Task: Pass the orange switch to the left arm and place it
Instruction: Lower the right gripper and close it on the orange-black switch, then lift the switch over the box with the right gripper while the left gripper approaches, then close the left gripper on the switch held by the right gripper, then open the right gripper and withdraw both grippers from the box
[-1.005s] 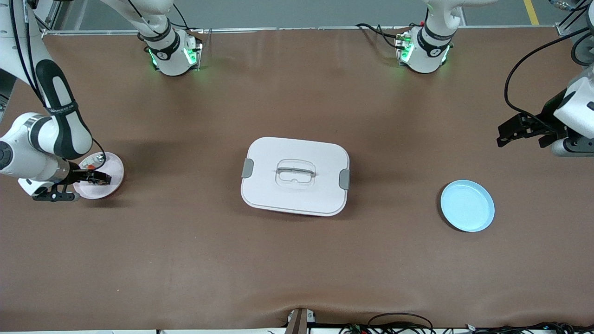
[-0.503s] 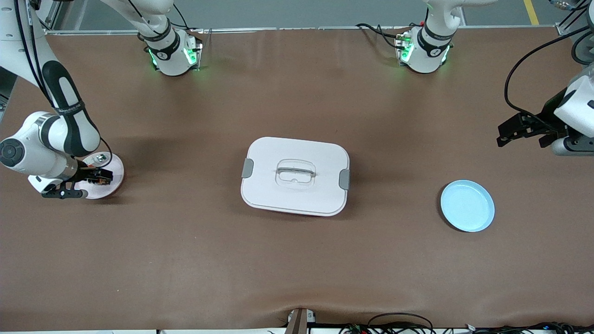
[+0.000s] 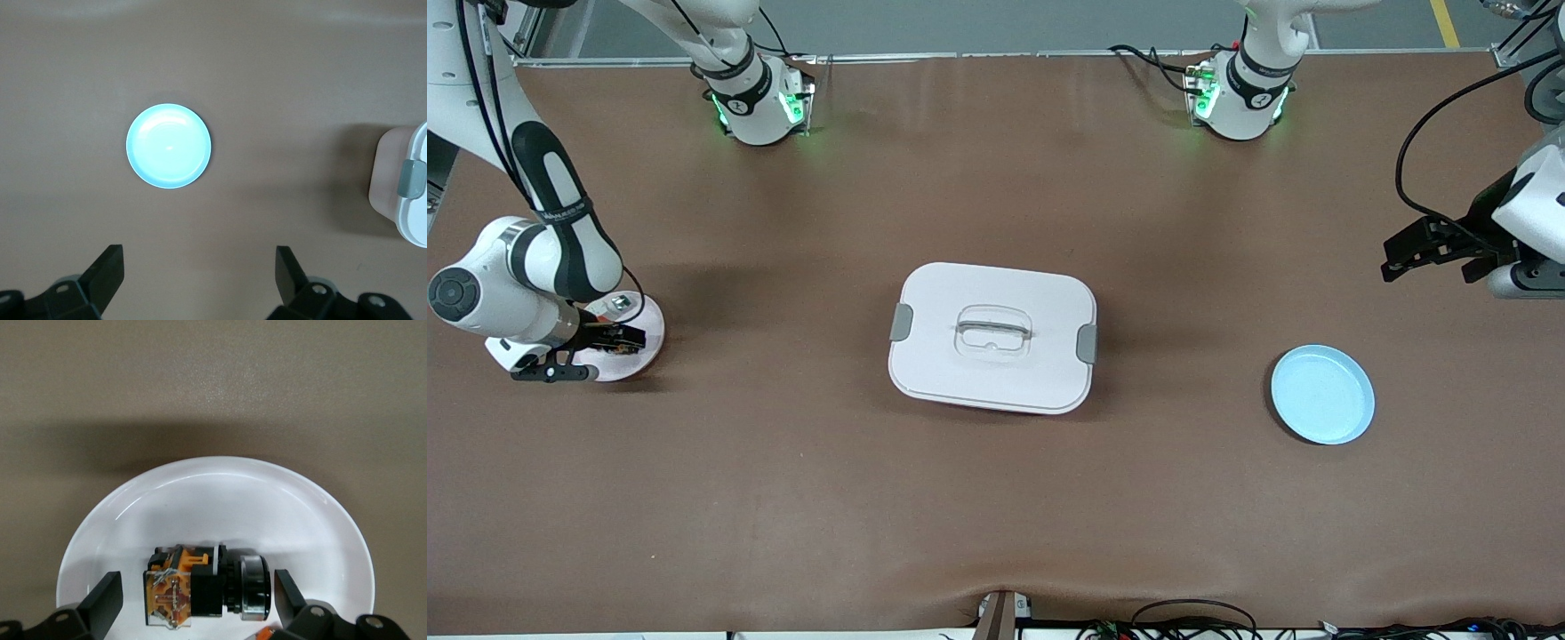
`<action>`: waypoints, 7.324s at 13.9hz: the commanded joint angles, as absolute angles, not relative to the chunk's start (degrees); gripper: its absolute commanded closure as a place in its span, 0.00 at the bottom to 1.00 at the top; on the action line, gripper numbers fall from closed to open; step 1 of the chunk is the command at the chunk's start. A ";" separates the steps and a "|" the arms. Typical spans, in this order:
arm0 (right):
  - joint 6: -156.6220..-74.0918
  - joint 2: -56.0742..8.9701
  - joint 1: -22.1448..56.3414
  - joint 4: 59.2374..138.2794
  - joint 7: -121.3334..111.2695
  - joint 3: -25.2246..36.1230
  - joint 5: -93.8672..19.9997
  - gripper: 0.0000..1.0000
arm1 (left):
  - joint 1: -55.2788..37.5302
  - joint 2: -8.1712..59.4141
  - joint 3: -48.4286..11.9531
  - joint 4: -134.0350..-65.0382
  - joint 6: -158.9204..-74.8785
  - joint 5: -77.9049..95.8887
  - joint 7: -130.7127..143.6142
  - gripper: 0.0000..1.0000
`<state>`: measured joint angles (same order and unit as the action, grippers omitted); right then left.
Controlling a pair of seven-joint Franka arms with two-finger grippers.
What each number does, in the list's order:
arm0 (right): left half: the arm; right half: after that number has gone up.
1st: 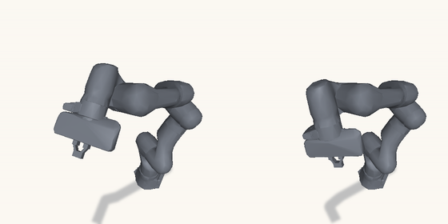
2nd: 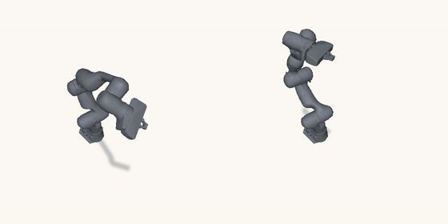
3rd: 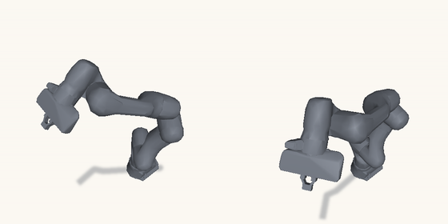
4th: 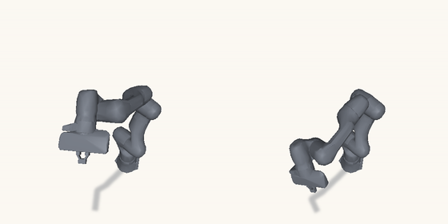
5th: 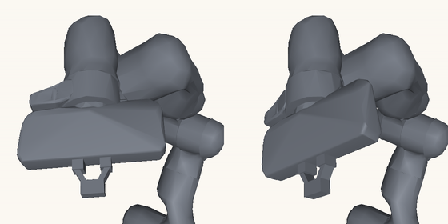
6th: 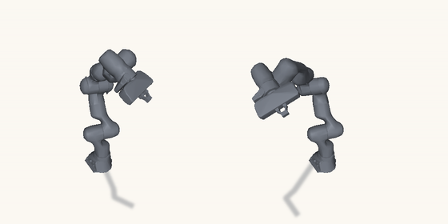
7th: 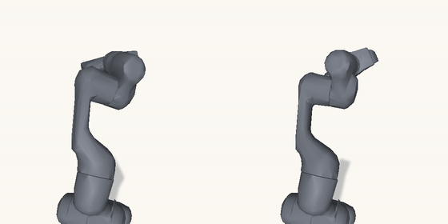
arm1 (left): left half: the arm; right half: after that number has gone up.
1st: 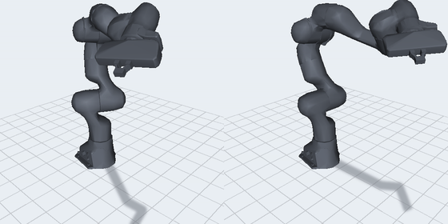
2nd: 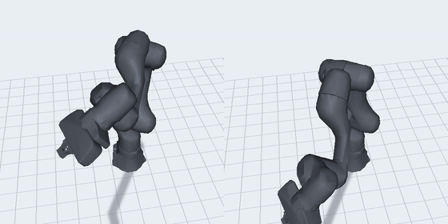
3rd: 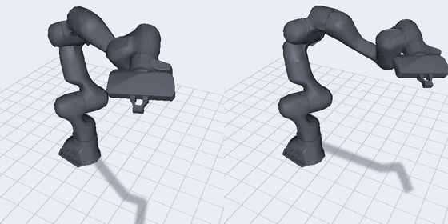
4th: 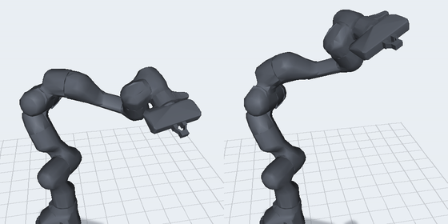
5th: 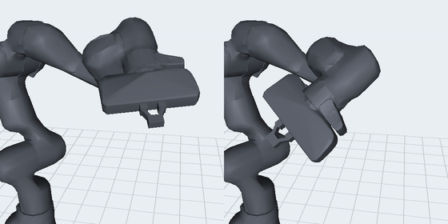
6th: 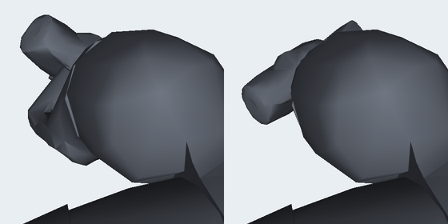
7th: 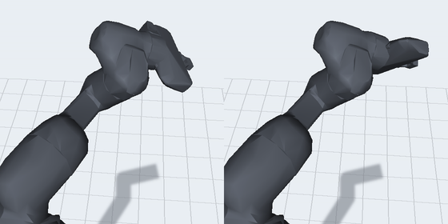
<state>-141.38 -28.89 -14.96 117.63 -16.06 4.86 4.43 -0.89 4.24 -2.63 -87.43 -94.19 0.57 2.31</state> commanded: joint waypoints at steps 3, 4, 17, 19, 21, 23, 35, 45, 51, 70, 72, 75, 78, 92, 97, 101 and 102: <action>-141.68 -29.88 -16.35 116.37 -16.70 4.22 4.75 0.00 | -0.44 4.57 -2.81 -86.04 -92.81 0.44 1.58 0.00; -141.68 -29.88 -16.35 116.37 -16.70 4.22 4.75 0.00 | -0.44 4.57 -2.81 -86.04 -92.81 0.44 1.67 0.00; -134.16 -29.27 -16.17 112.61 -15.47 3.96 3.69 1.00 | -0.79 4.75 -2.81 -86.31 -92.81 0.18 1.32 0.00; -124.24 -29.01 -15.12 107.34 -12.06 3.08 3.17 1.00 | -1.14 5.09 -2.81 -86.40 -92.64 -0.17 1.23 0.00; -117.01 -27.43 -12.85 104.25 -8.63 2.99 1.94 1.00 | -0.97 5.36 -2.81 -86.40 -91.94 -0.18 1.14 0.00; -112.87 -26.37 -10.91 102.58 -3.02 2.90 0.54 1.00 | -0.97 5.36 -2.81 -86.31 -91.85 0.00 1.14 0.00; -92.64 -26.28 2.81 85.70 33.47 2.99 -28.18 1.00 | -0.53 5.36 -2.90 -86.04 -91.93 21.85 0.88 0.00; -93.51 -26.80 16.60 73.76 69.75 2.99 -36.30 1.00 | -5.17 11.16 -3.08 -86.04 -100.09 40.08 3.94 0.00; -102.46 -27.77 23.90 70.05 85.32 2.90 -36.56 1.00 | -13.79 12.83 -3.16 -86.13 -112.75 41.66 8.70 0.00; -116.72 -34.19 33.31 60.47 105.47 2.02 -38.85 1.00 | -24.61 23.55 -3.16 -79.45 -123.48 47.72 8.09 0.00; -116.89 -34.19 33.57 60.47 105.73 2.02 -38.85 1.00 | -24.70 23.99 -3.25 -79.45 -124.89 47.72 6.69 0.00; -118.12 -34.19 34.54 60.21 106.69 1.93 -38.85 1.00 | -25.66 24.43 -3.25 -79.45 -126.73 47.64 6.06 0.00; -119.97 -35.06 34.89 59.94 107.05 1.85 -38.85 1.00 | -25.84 24.78 -3.25 -79.10 -126.74 47.64 6.06 0.00; -119.88 -35.77 34.63 58.71 107.75 1.76 -38.94 1.00 | -26.37 25.14 -3.16 -79.19 -127.53 48.96 6.59 1.00; -119.62 -35.77 34.19 58.80 107.75 1.76 -39.02 0.02 | -26.37 25.05 -3.16 -79.19 -127.62 48.96 6.24 1.00; -118.05 -35.60 32.62 58.71 107.05 1.76 -38.94 0.00 | -26.10 23.74 -3.08 -79.36 -127.62 48.25 7.12 1.00; -116.99 -35.42 31.82 58.80 105.83 1.76 -39.02 0.00 | -25.93 23.38 -3.08 -79.71 -127.53 48.08 7.12 1.00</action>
